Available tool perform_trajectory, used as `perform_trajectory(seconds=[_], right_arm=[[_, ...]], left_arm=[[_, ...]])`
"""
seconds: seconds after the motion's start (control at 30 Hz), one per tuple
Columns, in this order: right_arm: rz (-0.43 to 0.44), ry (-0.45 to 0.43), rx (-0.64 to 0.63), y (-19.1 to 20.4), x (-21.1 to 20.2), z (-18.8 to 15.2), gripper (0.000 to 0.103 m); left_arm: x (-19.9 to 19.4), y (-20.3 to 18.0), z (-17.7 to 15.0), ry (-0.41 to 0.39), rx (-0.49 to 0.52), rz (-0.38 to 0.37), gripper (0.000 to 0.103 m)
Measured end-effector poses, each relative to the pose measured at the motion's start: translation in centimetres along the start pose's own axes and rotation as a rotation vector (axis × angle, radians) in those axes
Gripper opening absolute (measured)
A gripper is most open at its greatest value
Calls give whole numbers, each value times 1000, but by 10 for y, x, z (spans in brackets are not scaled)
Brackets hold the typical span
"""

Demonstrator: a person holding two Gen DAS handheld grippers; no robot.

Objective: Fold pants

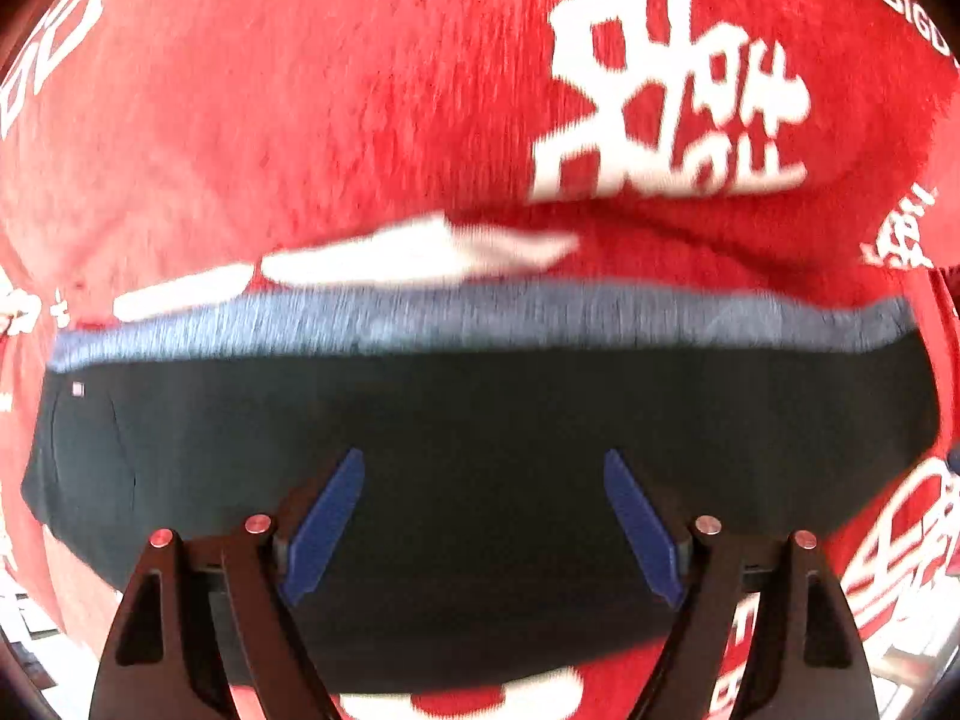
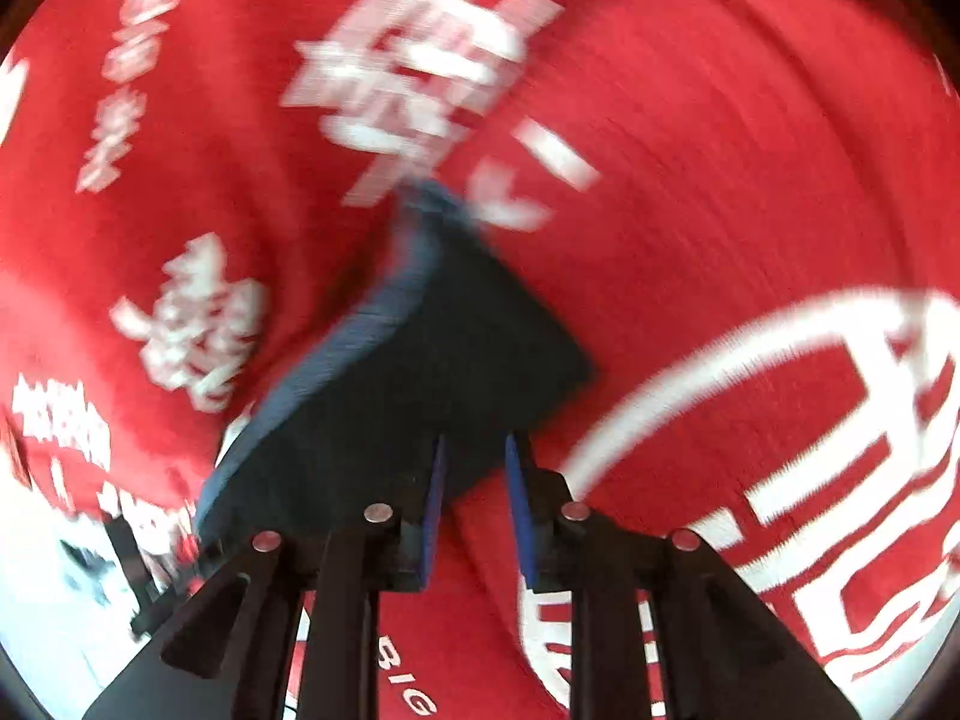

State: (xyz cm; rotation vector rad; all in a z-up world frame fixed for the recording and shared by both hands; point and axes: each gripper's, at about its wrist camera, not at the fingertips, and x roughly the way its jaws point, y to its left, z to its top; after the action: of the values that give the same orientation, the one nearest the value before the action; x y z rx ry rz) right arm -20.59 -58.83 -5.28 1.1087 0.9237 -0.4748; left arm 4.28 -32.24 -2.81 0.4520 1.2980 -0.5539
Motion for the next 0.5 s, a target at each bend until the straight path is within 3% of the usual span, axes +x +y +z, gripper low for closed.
perform_trajectory(seconds=[0.03,0.07,0.13,0.2,0.23,0.27,0.3,0.33,0.37,0.5], right_arm=[[-6,3,-64,16,2,2,32],[-21,27,-136,34,13,7,47],[-72,58,-214,54,38,16,57],[-103,68,-263,61,67,32,57],[-143,74,-278,60,81,39,57],[-195,80,-272,52,94,50,51],[-183,71,-258,46,98,55,44],[-159,40,-236,38,94,62,28],[-160,6,-203,28,85,69,21],[-117,-46,28,-7,45,79,28]], left_arm=[[10,-3,12,-1,-6,30,83],[18,-5,19,-4,-10,49,83],[43,-6,35,5,-29,104,83],[58,-3,43,17,-66,100,87],[61,2,47,1,-87,107,94],[62,6,47,3,-91,103,95],[62,11,48,9,-94,91,95],[61,17,48,16,-99,89,94],[56,26,45,28,-101,114,94],[26,62,30,35,-116,139,94]])
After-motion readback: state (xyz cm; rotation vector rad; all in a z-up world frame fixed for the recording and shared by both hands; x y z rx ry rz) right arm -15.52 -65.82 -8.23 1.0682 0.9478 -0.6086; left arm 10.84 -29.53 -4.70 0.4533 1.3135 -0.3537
